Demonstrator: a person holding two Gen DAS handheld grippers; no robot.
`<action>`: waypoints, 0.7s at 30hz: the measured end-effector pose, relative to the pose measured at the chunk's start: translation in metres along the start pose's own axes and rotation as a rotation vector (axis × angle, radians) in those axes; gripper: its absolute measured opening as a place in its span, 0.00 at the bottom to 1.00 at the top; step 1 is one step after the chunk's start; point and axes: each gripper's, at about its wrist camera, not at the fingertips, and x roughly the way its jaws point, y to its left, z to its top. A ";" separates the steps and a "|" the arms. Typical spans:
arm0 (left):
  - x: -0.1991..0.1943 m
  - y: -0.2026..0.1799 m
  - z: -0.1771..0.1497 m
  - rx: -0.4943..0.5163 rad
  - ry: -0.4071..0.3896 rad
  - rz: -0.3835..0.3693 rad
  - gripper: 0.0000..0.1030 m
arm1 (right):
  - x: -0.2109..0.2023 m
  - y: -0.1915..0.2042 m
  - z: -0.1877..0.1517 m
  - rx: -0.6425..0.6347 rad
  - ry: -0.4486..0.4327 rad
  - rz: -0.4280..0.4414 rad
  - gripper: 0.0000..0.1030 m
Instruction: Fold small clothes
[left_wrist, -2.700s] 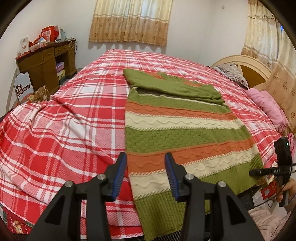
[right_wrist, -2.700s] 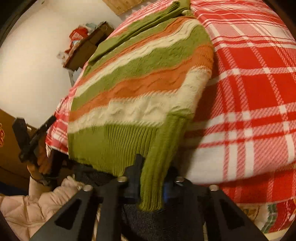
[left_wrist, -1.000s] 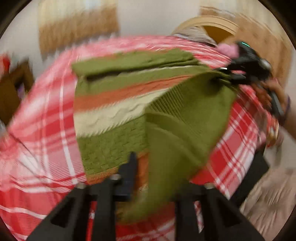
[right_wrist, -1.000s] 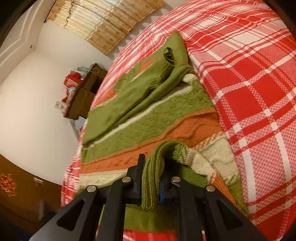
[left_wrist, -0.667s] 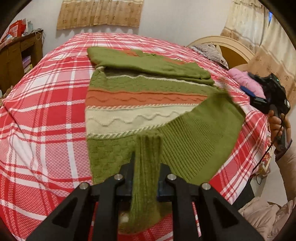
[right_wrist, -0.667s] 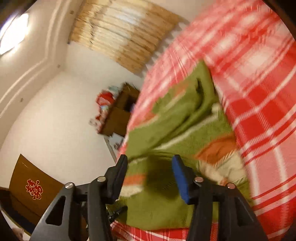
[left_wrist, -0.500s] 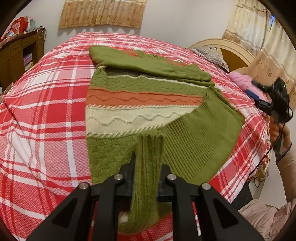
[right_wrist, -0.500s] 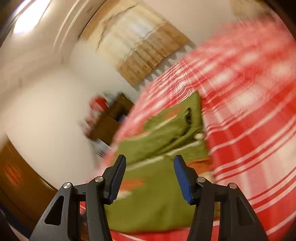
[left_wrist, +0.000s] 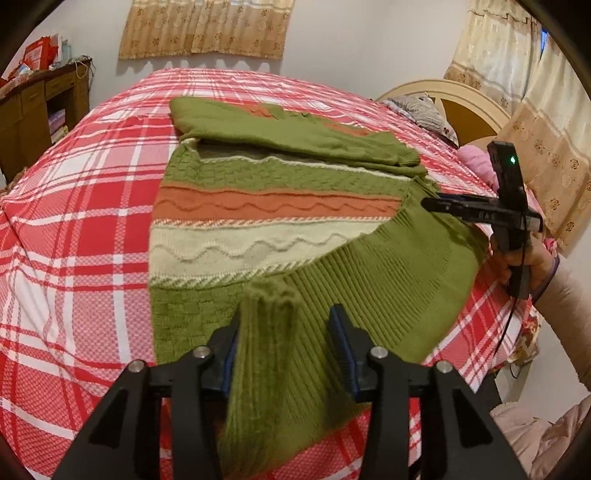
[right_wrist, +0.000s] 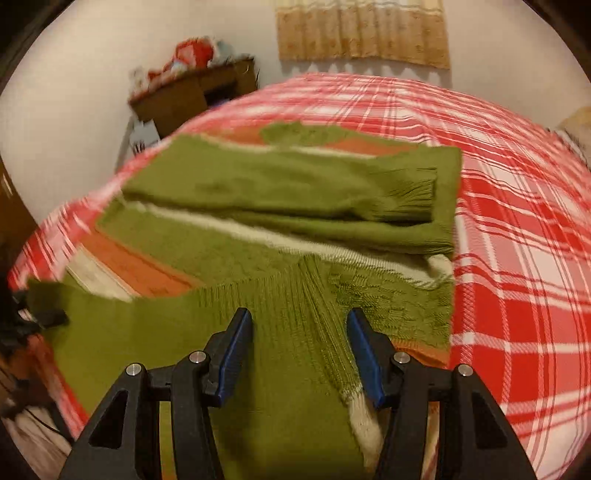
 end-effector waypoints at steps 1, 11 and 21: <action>0.000 0.000 0.000 0.000 -0.009 0.011 0.31 | -0.001 0.002 0.000 -0.010 0.004 -0.002 0.44; -0.014 0.007 0.015 -0.052 -0.058 -0.001 0.05 | -0.080 0.012 -0.002 0.043 -0.145 -0.029 0.09; -0.023 0.010 0.085 -0.054 -0.164 0.061 0.05 | -0.112 0.011 0.042 0.085 -0.260 -0.074 0.09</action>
